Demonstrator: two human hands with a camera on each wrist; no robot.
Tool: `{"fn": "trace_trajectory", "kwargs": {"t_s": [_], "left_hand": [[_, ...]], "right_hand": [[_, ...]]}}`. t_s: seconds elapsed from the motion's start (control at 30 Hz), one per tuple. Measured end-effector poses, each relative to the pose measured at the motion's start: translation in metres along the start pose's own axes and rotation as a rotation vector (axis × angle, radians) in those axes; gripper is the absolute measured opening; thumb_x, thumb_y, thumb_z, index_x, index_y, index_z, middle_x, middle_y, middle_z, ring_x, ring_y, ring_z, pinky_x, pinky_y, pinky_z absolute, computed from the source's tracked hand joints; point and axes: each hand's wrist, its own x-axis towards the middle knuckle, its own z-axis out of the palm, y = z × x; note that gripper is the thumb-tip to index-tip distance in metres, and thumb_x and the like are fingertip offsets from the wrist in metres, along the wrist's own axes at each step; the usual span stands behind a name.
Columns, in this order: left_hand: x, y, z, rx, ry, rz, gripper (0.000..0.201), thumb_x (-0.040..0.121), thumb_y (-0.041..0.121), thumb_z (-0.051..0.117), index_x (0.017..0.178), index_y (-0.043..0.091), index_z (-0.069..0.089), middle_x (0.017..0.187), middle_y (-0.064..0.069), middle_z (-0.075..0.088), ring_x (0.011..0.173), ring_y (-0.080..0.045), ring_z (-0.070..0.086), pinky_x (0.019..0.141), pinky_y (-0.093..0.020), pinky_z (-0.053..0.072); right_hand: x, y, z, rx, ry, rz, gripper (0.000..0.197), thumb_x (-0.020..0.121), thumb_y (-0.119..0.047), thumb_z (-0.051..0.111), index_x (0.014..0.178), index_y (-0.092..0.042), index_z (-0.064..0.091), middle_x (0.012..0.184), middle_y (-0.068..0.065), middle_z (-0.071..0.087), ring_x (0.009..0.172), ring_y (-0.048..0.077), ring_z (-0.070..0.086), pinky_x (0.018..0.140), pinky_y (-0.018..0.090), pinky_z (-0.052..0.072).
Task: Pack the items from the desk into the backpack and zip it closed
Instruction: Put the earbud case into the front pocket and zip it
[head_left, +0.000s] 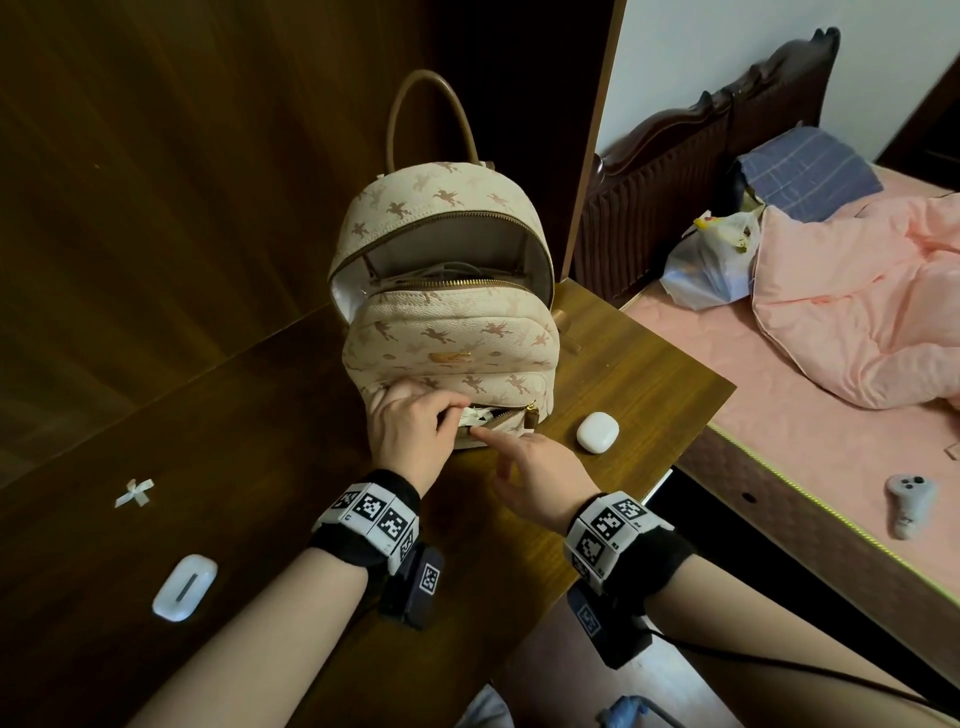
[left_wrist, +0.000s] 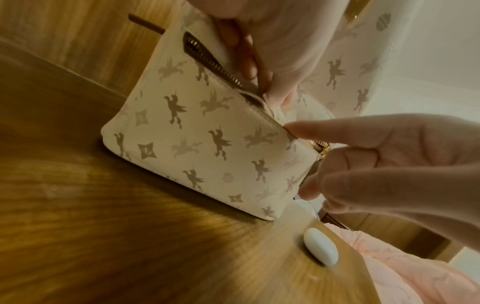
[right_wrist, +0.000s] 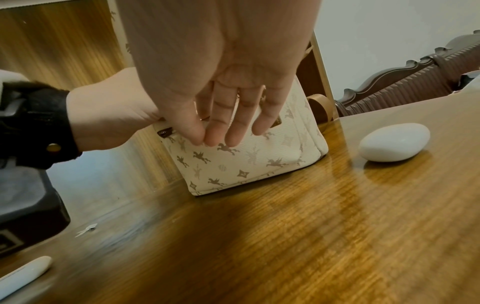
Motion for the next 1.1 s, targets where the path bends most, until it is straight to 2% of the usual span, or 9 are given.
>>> {"fn": "trace_trajectory", "kwargs": {"t_s": [0.13, 0.27, 0.37, 0.47, 0.57, 0.67, 0.8, 1.0, 1.1], "left_hand": [[0.001, 0.000, 0.004, 0.087, -0.060, 0.008, 0.009, 0.071, 0.025, 0.074, 0.075, 0.032, 0.075, 0.060, 0.003, 0.065, 0.077, -0.025, 0.059, 0.081, -0.041, 0.042], [-0.001, 0.003, 0.004, 0.177, -0.073, 0.094, 0.017, 0.071, 0.029, 0.059, 0.075, 0.033, 0.075, 0.073, 0.012, 0.071, 0.081, -0.021, 0.056, 0.077, -0.035, 0.027], [-0.003, 0.003, 0.001, 0.196, -0.079, 0.150, 0.022, 0.072, 0.028, 0.056, 0.079, 0.035, 0.075, 0.078, 0.016, 0.071, 0.082, -0.020, 0.056, 0.073, -0.033, 0.024], [-0.003, -0.002, -0.001, 0.156, -0.068, 0.155, 0.019, 0.074, 0.026, 0.060, 0.082, 0.035, 0.075, 0.081, 0.015, 0.072, 0.081, -0.020, 0.057, 0.076, -0.034, 0.033], [-0.003, -0.004, -0.006, 0.098, -0.053, 0.122, 0.015, 0.072, 0.020, 0.075, 0.080, 0.033, 0.075, 0.077, 0.011, 0.072, 0.077, -0.021, 0.060, 0.074, -0.035, 0.044], [0.000, -0.002, -0.008, 0.053, -0.058, 0.066, 0.015, 0.067, 0.020, 0.080, 0.077, 0.031, 0.075, 0.067, 0.004, 0.069, 0.071, -0.023, 0.064, 0.072, -0.035, 0.047], [0.002, -0.004, -0.009, 0.034, -0.086, 0.070, 0.013, 0.066, 0.026, 0.081, 0.077, 0.031, 0.074, 0.065, 0.004, 0.068, 0.069, -0.021, 0.064, 0.070, -0.034, 0.048], [0.003, -0.015, -0.016, 0.073, -0.127, 0.191, 0.021, 0.062, 0.024, 0.083, 0.080, 0.027, 0.074, 0.074, 0.007, 0.071, 0.073, -0.019, 0.067, 0.072, -0.033, 0.050], [0.003, -0.018, -0.016, 0.125, -0.115, 0.256, 0.021, 0.062, 0.022, 0.083, 0.081, 0.026, 0.074, 0.075, 0.008, 0.072, 0.075, -0.018, 0.066, 0.073, -0.034, 0.050]], "right_hand": [[0.000, -0.001, 0.000, -0.002, 0.002, 0.001, 0.060, 0.087, -0.020, 0.058, 0.142, -0.032, 0.035, 0.092, -0.003, 0.063, 0.091, 0.015, 0.056, 0.081, 0.030, 0.048], [-0.001, 0.000, -0.001, 0.003, 0.002, -0.006, 0.062, 0.086, -0.020, 0.058, 0.142, -0.032, 0.035, 0.090, -0.005, 0.062, 0.089, 0.014, 0.055, 0.080, 0.028, 0.047], [-0.001, -0.001, -0.001, -0.001, -0.006, -0.002, 0.062, 0.086, -0.020, 0.058, 0.142, -0.033, 0.035, 0.093, -0.005, 0.062, 0.091, 0.014, 0.055, 0.081, 0.027, 0.047], [-0.001, -0.003, -0.002, -0.042, 0.045, -0.032, 0.059, 0.083, -0.018, 0.062, 0.138, -0.027, 0.043, 0.104, -0.001, 0.060, 0.098, 0.018, 0.053, 0.083, 0.030, 0.048], [-0.001, -0.007, -0.002, -0.157, 0.172, -0.104, 0.057, 0.066, -0.012, 0.075, 0.121, -0.018, 0.061, 0.108, 0.004, 0.058, 0.094, 0.024, 0.056, 0.071, 0.033, 0.053], [0.003, -0.012, -0.001, -0.210, 0.190, -0.134, 0.052, 0.062, -0.013, 0.072, 0.114, -0.014, 0.064, 0.117, 0.006, 0.058, 0.097, 0.026, 0.058, 0.074, 0.034, 0.055], [0.001, -0.014, 0.002, -0.152, 0.114, -0.074, 0.056, 0.067, -0.008, 0.071, 0.121, -0.011, 0.058, 0.123, 0.008, 0.059, 0.096, 0.029, 0.063, 0.072, 0.041, 0.057], [-0.001, -0.031, -0.004, -0.228, -0.049, 0.083, 0.062, 0.087, -0.020, 0.055, 0.142, -0.016, 0.027, 0.151, 0.001, 0.024, 0.097, 0.025, 0.062, 0.071, 0.031, 0.048], [0.001, -0.035, -0.003, -0.293, -0.042, 0.128, 0.066, 0.087, -0.026, 0.055, 0.143, -0.017, 0.022, 0.152, 0.000, 0.021, 0.095, 0.025, 0.063, 0.067, 0.031, 0.042]]}}
